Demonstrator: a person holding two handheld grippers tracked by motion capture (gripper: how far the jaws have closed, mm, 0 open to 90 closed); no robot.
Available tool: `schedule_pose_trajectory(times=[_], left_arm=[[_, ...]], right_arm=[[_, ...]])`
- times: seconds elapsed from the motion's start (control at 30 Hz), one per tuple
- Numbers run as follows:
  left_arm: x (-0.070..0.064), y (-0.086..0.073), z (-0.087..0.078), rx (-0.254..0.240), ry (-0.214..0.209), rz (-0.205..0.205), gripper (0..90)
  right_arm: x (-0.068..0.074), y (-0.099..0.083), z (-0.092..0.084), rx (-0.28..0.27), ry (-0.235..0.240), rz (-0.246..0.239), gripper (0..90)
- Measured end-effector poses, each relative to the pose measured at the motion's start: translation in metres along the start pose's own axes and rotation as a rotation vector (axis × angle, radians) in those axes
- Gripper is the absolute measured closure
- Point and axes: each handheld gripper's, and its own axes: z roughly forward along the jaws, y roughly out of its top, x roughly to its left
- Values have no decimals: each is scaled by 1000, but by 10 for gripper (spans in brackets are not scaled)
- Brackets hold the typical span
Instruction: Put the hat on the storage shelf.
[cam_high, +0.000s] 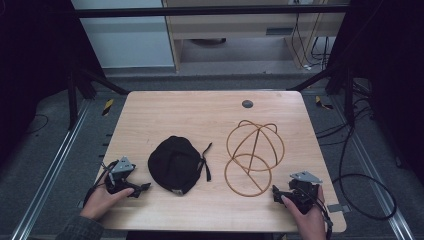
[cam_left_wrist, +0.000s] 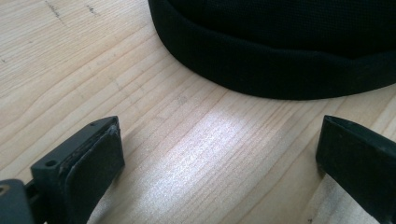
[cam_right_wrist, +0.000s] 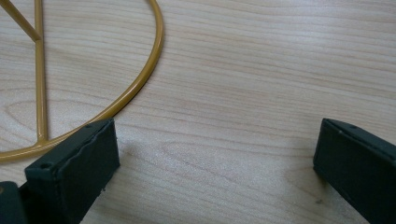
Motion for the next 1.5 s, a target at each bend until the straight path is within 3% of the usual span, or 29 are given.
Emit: schedule_pose_trajectory(times=[0.3, 0.77, 0.93, 1.07, 1.1, 1.23, 1.5], left_arm=[[2, -1, -6, 9, -27, 23, 27], [-13, 13, -17, -77, -91, 38, 43], [-22, 36, -25, -28, -105, 66, 49], [-29, 73, -28, 77, -97, 119, 53], [-29, 73, -28, 77, -97, 119, 53], [-32, 102, -28, 131, -79, 163, 52], [-37, 145, -28, 161, -74, 230, 50]], right_arm=[[0, 0, 0, 1, 0, -1, 4], [0, 0, 0, 3, 2, 3, 4], [0, 1, 0, 2, 1, 1, 4], [0, 0, 0, 2, 1, 2, 4], [0, 0, 0, 2, 1, 2, 4], [0, 1, 0, 3, 1, 4, 4], [0, 1, 0, 2, 1, 2, 4]])
